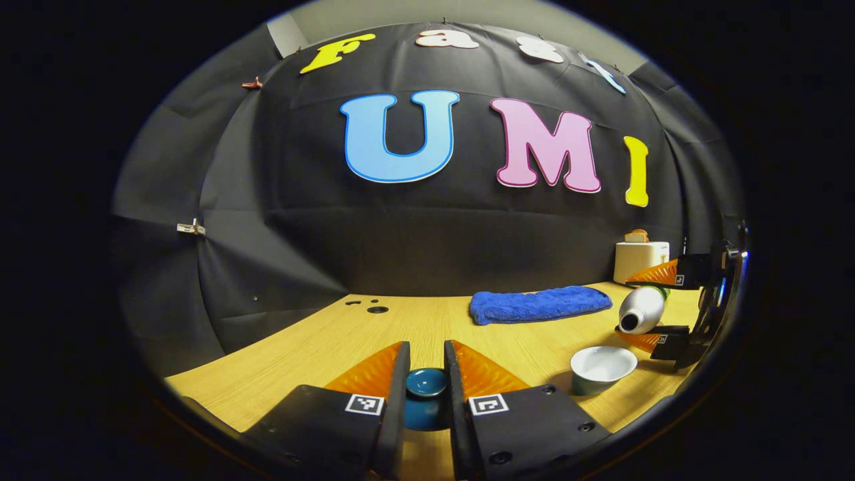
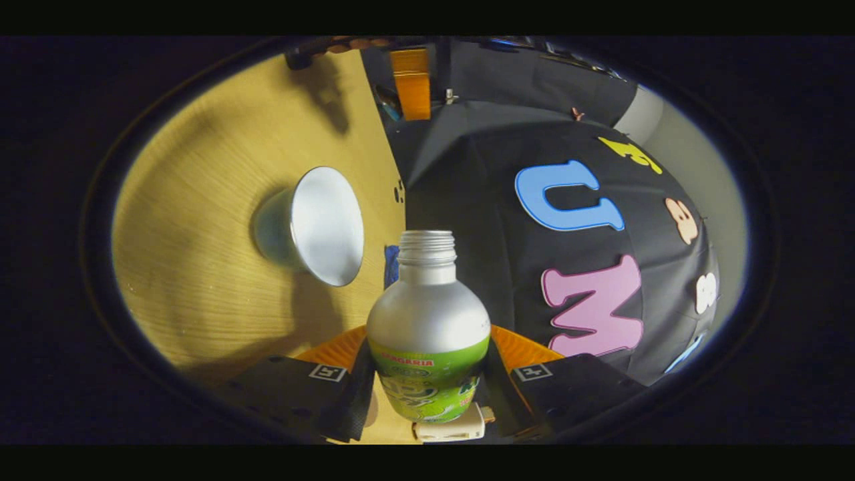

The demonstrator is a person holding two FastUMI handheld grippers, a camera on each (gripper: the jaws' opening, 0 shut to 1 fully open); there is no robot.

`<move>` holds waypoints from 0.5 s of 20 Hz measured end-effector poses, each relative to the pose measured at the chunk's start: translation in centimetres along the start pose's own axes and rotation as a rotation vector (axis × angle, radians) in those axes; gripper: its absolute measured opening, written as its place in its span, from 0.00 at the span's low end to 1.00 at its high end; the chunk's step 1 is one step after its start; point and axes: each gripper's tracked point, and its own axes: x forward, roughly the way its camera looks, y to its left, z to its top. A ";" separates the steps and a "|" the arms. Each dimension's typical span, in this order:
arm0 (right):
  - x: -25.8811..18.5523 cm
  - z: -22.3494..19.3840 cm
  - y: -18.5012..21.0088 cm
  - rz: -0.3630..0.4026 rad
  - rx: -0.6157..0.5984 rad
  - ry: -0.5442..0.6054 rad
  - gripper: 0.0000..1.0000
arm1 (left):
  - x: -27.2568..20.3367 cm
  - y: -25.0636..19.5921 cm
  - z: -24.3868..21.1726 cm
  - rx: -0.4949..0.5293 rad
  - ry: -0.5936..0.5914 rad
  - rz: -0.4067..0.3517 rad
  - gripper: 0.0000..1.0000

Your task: Open the teacup lid with one hand, grasp the water bottle and pour water into the teacup with the other hand; after pouring, place the water bottle on the coaster and then close the teacup lid.

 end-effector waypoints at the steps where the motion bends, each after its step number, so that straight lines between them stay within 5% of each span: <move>1: 0.0 -0.1 0.0 -0.004 -0.021 -0.002 0.75 | 0.0 0.1 -0.1 0.000 0.000 0.000 0.32; 10: 0.6 0.1 -0.3 0.001 -0.190 -0.045 0.75 | 0.1 0.0 0.0 0.000 -0.001 -0.004 0.32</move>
